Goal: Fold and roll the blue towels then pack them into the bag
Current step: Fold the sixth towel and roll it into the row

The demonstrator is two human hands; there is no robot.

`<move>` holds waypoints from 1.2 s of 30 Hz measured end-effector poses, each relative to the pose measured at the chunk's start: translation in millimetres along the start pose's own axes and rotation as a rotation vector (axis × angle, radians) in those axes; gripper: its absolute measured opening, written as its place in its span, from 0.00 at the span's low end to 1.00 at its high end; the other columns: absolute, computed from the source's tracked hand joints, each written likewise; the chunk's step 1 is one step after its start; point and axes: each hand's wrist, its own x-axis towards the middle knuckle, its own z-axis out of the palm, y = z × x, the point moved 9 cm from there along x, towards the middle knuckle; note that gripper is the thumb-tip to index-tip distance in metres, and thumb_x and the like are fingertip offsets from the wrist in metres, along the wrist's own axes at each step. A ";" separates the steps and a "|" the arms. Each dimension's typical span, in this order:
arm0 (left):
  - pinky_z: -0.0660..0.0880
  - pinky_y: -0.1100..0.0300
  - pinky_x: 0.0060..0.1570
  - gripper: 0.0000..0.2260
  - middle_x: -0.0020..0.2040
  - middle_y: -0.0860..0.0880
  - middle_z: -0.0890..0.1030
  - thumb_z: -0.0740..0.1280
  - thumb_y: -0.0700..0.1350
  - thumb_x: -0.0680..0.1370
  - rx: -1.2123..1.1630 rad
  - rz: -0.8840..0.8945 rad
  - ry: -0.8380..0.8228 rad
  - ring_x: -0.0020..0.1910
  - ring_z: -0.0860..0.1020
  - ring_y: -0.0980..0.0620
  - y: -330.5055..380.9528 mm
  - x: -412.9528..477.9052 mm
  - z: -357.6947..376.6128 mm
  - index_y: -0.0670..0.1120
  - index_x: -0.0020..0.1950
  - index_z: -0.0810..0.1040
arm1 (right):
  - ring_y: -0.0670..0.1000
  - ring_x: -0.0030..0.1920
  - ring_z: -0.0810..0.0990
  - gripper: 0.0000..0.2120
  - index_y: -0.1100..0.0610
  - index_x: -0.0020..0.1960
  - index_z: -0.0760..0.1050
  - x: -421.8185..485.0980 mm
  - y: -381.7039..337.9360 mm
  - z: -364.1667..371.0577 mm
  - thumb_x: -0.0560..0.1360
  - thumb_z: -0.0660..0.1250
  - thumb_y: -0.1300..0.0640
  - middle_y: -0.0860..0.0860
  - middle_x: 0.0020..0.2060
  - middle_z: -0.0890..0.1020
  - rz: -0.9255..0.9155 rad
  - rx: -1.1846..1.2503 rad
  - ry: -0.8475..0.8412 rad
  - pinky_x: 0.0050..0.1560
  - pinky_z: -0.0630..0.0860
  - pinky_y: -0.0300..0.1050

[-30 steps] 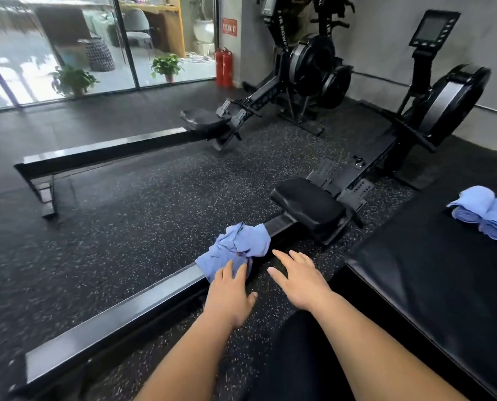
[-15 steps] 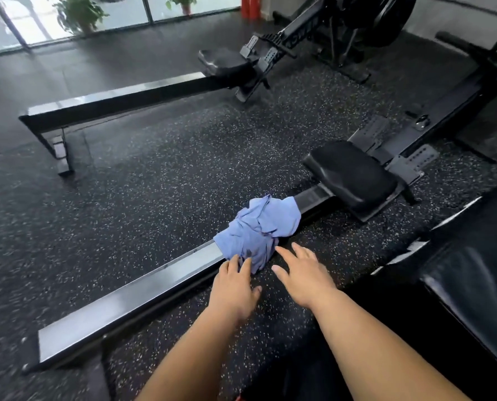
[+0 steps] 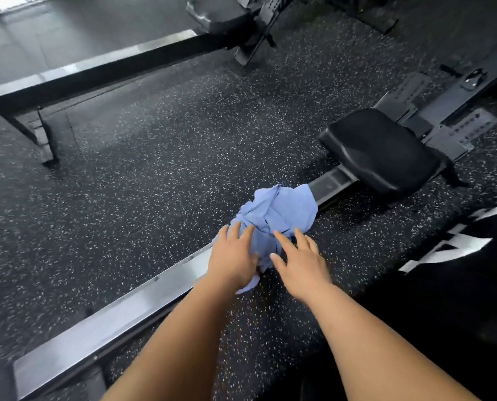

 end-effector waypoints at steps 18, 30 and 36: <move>0.56 0.44 0.80 0.28 0.85 0.48 0.57 0.59 0.47 0.83 0.068 0.036 -0.095 0.83 0.51 0.36 -9.1 74.0 1.6 0.48 0.84 0.58 | 0.50 0.81 0.49 0.31 0.49 0.84 0.58 37.9 3.6 14.1 0.84 0.58 0.39 0.42 0.82 0.56 0.021 0.193 -0.050 0.80 0.58 0.55; 0.69 0.48 0.70 0.23 0.76 0.50 0.73 0.60 0.41 0.82 -0.019 0.008 0.163 0.73 0.66 0.39 -36.4 37.0 -65.2 0.46 0.79 0.71 | 0.46 0.77 0.58 0.26 0.51 0.82 0.63 11.0 2.3 -32.6 0.85 0.60 0.54 0.39 0.79 0.62 -0.018 0.296 0.107 0.78 0.63 0.54; 0.72 0.51 0.65 0.20 0.73 0.53 0.77 0.62 0.41 0.82 -0.058 0.051 0.251 0.70 0.70 0.41 -27.7 -9.7 -125.1 0.48 0.75 0.77 | 0.50 0.76 0.66 0.28 0.54 0.82 0.62 -20.3 -26.1 -93.9 0.83 0.60 0.60 0.42 0.80 0.60 -0.101 0.269 0.128 0.76 0.65 0.50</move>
